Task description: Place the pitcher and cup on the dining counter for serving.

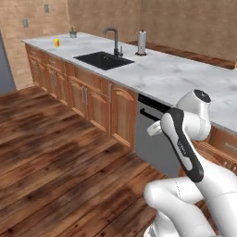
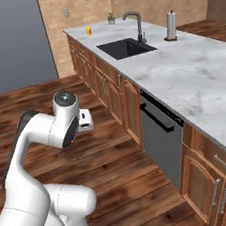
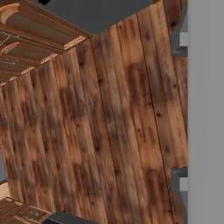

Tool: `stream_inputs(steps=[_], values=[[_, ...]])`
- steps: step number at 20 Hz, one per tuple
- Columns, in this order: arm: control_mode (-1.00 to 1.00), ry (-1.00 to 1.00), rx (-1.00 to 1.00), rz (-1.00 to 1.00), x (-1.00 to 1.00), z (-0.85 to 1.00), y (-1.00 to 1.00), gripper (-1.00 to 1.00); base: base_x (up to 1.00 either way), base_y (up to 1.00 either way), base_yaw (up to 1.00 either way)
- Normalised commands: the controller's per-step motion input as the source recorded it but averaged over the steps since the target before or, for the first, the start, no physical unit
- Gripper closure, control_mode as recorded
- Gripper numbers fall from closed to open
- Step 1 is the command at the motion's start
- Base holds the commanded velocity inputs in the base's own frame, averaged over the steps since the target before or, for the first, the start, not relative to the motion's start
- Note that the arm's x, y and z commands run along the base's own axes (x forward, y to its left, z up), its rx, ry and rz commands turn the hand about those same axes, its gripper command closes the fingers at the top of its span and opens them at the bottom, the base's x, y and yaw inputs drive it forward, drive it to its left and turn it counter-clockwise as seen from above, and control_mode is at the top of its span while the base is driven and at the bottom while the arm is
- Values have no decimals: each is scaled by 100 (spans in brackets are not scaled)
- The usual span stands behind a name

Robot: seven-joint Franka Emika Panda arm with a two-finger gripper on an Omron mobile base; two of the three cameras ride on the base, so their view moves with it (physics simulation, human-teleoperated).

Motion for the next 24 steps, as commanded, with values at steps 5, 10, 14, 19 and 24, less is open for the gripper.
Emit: stream_inputs(steps=[5,10,14,19,24], values=[[100,0,0,0,0,0,0,-100,100,93,-46],[100,0,0,0,0,0,0,-100,100,100,-34],[100,0,0,0,0,0,0,-100,100,100,-8],[100,0,0,0,0,0,0,-100,100,95,6],[100,0,0,0,0,0,0,-100,100,80,11]])
